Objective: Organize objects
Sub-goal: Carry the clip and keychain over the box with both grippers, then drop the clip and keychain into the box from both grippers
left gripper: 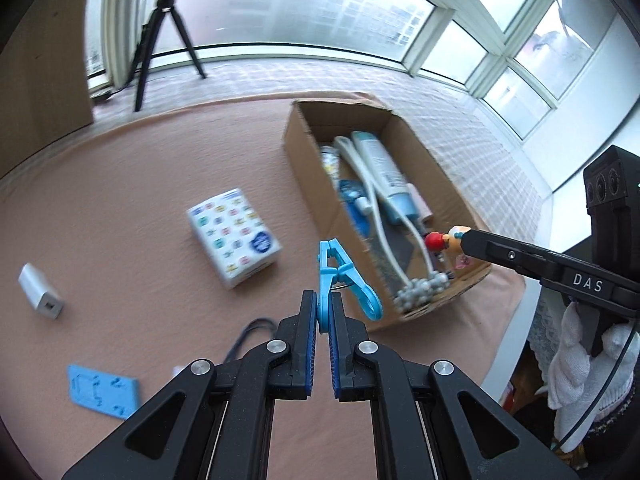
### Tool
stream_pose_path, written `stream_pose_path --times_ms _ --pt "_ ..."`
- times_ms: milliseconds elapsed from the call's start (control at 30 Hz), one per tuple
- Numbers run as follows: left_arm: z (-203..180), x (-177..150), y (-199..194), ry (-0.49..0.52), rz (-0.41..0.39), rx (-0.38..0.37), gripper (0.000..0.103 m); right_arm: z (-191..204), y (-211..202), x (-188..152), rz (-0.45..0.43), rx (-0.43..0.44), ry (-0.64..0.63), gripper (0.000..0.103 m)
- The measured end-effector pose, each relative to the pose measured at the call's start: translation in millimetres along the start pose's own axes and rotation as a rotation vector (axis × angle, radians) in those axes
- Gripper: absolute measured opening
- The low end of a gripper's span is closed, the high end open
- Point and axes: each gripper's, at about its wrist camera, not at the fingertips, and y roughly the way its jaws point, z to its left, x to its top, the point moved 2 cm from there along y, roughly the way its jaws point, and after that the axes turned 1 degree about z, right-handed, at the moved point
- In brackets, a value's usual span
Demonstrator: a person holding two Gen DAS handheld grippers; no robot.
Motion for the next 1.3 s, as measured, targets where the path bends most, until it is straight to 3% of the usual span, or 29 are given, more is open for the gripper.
stream_pose_path --times_ms 267,567,833,967,1033,1300 --pt "-45.2 14.9 31.8 0.056 0.032 -0.036 0.006 -48.5 -15.2 2.7 -0.022 -0.032 0.082 0.027" --pt "-54.2 22.9 53.1 0.062 0.049 -0.011 0.006 -74.6 -13.3 2.3 -0.009 -0.03 0.124 0.027" --pt "-59.9 23.4 61.3 0.074 0.055 0.023 0.006 -84.1 -10.4 1.7 -0.001 -0.034 0.135 0.027" --pt "-60.6 22.8 58.8 0.062 0.057 0.021 0.019 -85.9 -9.9 1.0 0.005 -0.025 0.141 0.029" --pt "-60.9 21.8 54.4 0.059 0.049 0.021 0.02 -85.2 -10.1 0.3 0.014 0.002 0.151 0.036" --pt "-39.7 11.8 31.7 0.002 0.026 0.037 0.022 -70.2 -11.5 -0.5 0.007 0.02 0.129 0.039"
